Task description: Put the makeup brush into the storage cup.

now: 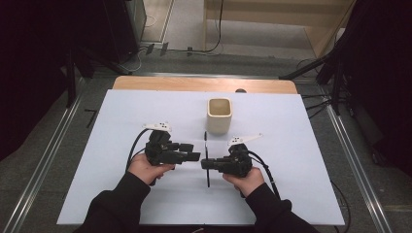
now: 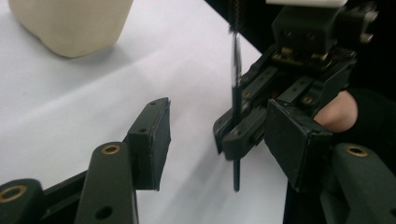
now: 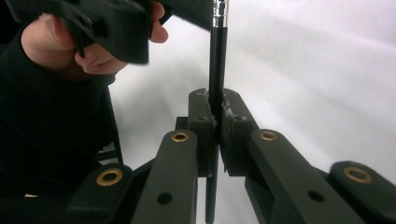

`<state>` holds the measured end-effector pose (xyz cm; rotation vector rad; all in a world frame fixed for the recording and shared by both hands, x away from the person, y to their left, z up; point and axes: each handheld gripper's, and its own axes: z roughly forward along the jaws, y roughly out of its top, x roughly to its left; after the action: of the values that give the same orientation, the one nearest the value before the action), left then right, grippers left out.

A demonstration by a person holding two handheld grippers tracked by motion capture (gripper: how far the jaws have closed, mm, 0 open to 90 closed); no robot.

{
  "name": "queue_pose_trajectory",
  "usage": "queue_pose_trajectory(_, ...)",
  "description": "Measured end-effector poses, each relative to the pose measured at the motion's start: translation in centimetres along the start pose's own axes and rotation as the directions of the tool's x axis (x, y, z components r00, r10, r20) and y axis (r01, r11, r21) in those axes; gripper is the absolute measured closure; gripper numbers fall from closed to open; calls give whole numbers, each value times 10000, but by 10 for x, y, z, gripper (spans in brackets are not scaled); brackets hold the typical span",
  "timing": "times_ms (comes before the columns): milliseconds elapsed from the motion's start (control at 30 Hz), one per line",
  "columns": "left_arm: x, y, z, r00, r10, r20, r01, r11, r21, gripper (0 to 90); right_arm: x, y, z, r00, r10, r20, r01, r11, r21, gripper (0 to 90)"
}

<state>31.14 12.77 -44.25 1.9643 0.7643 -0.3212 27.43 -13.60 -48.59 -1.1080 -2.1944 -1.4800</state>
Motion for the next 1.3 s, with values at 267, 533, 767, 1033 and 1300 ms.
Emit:
queue_pose_trajectory(267,1,-5,-1,9975,417,-570,-393,9983,419,357,0,1,-4,9990,-124,424,126,9999,-60,859)
queue_pose_trajectory(533,-4,-12,-2,9825,1327,-1309,-1242,9897,711,317,-1,1,-7,9984,-52,561,59,9999,-111,859)
queue_pose_trajectory(767,-3,-19,-6,9667,1805,-1816,-1636,9810,1042,292,-2,2,-8,9966,-208,802,215,9997,-86,859)
queue_pose_trajectory(1033,-2,-26,-10,9540,2166,-2074,-1988,9746,1033,266,-2,4,-11,9957,-251,887,260,9996,-88,859)
queue_pose_trajectory(1300,-1,-36,-20,9508,1937,-2418,-1792,9805,809,256,-5,6,-15,9938,-295,1076,308,9995,-107,859)
